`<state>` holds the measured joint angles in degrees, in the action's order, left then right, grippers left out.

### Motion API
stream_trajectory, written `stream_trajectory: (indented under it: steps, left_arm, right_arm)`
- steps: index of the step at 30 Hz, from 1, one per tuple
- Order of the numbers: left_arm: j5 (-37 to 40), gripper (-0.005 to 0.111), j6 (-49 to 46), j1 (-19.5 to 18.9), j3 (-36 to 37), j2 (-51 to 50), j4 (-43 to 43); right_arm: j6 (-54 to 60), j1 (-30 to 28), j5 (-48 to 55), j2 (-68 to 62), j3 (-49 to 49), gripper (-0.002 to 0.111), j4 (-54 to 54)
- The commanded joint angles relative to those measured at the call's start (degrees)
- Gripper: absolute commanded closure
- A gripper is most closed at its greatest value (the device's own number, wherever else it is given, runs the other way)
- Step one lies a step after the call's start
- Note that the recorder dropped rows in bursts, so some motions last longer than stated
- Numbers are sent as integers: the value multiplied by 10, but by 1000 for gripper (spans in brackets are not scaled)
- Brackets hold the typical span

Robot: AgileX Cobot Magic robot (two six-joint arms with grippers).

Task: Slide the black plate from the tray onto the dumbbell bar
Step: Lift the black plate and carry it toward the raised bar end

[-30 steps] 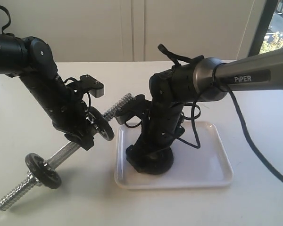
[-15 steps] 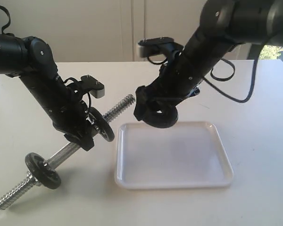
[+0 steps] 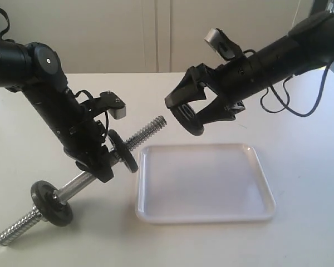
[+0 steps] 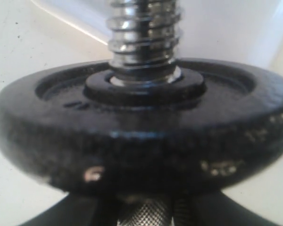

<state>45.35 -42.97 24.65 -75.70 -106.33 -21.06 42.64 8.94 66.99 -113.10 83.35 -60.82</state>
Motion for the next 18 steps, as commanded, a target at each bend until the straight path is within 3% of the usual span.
stream_trajectory:
  steps: [1,12,18]
  left_arm:
    - [24,107,-6,1,-10,17,-58]
    - [27,107,-6,1,-10,17,-58]
    - [27,107,-6,1,-10,17,-58]
  right_arm:
    - [25,-22,30,-35,9,108,-80]
    - [80,-27,30,-115,9,108,-228]
    - [81,-27,30,-124,9,108,-238]
